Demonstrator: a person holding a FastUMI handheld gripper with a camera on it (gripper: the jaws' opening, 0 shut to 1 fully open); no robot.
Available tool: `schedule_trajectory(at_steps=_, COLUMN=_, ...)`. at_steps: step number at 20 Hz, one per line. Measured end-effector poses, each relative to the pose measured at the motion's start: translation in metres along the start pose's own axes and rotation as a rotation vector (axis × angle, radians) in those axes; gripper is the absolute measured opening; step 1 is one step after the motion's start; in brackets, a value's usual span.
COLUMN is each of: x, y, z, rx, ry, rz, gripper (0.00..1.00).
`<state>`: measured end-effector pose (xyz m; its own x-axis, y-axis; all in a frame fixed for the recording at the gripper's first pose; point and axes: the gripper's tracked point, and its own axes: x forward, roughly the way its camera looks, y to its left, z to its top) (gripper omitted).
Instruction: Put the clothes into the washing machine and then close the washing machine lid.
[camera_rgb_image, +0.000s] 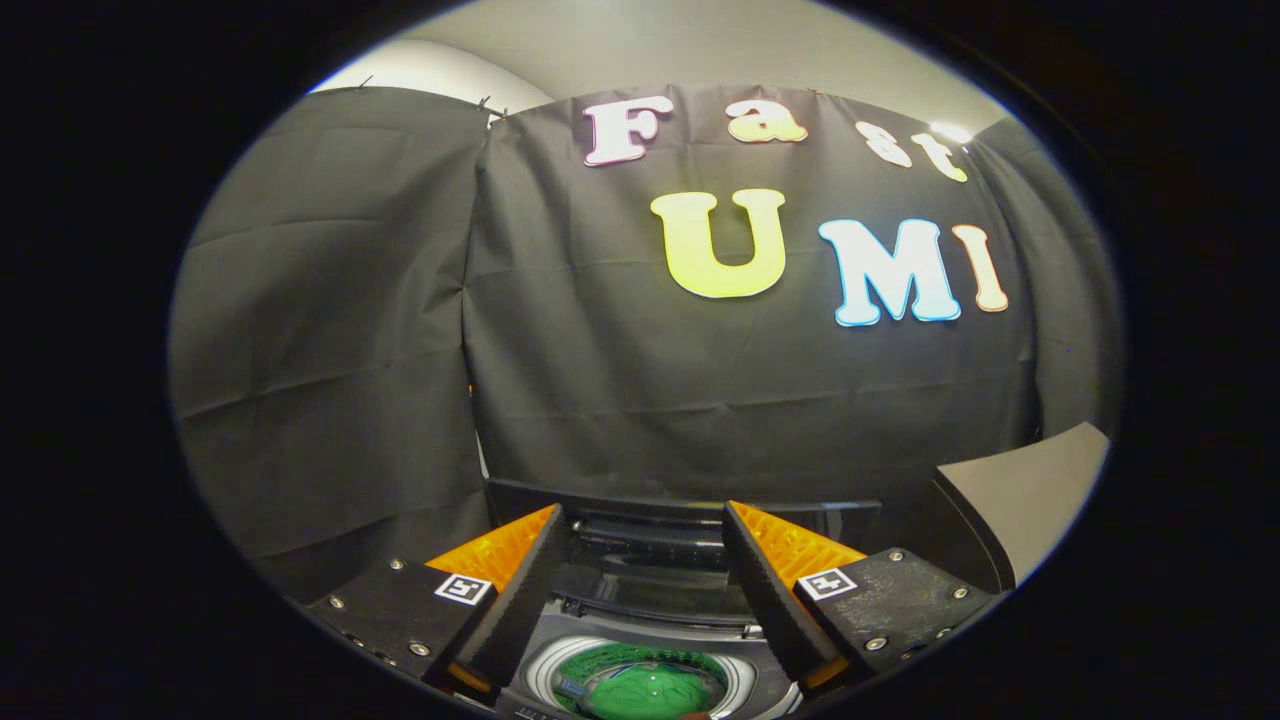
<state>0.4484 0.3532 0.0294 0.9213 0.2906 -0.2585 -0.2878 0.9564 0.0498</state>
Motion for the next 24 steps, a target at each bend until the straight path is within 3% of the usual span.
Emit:
schedule_trajectory(at_steps=10, x=0.064, y=0.001, z=0.009, rx=0.014, ry=0.062, rz=-0.058, gripper=0.96)
schedule_trajectory(at_steps=15, x=0.099, y=-0.005, z=0.014, rx=0.057, ry=0.165, rz=-0.109, gripper=0.96)
schedule_trajectory(at_steps=24, x=0.140, y=-0.007, z=-0.028, rx=0.165, ry=0.423, rz=-0.157, gripper=0.96)
